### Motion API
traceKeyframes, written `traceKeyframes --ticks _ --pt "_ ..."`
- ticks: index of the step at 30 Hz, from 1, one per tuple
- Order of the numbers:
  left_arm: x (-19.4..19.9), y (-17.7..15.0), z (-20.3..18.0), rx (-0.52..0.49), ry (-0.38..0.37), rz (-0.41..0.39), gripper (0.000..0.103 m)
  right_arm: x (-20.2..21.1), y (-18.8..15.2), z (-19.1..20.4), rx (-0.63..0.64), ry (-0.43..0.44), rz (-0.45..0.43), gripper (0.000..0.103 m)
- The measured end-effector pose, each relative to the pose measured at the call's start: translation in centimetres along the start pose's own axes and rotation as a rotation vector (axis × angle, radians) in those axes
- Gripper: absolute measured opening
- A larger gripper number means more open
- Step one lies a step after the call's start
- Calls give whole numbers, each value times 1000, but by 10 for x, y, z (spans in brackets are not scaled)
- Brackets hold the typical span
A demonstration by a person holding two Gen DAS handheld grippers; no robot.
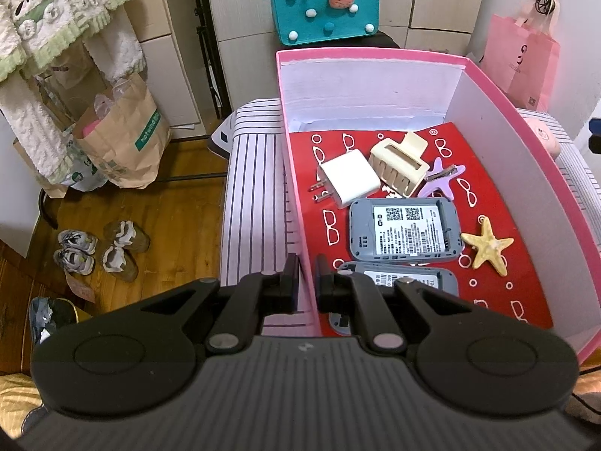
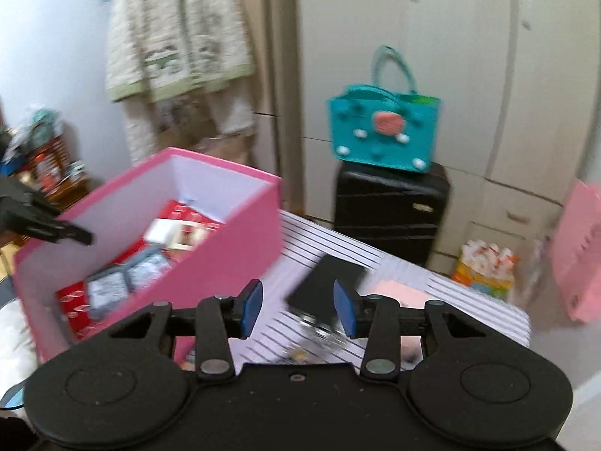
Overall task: Organize rigid objects
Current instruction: 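Grasp the pink round compact with the right gripper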
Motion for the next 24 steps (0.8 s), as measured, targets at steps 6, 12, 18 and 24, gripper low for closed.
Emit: traceKeyframes --ticks 6,12,18,24 --pt "9 -2 -5 -45 36 -15 7 -12 -30 -39 -17 -120 16 48" --pt "11 -1 -5 -69 45 -21 6 -30 -46 -61 -101 -128 -10 57" --pt "10 -1 -7 -71 44 -18 6 -55 -52 -76 -112 -148 -40 70" --pt "10 -1 -7 -78 46 -14 6 -73 -54 -82 -131 -152 -51 83"
Point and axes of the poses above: each gripper's, at about its wrist camera, not at the fingertips, and x roughly against the way its jaws point, z to its left, y to its top, the point moved 10 cm from there along -x, roughly the way its jaws point, and after that the axes turned 2 degrees about y, right-handed, at the moved point
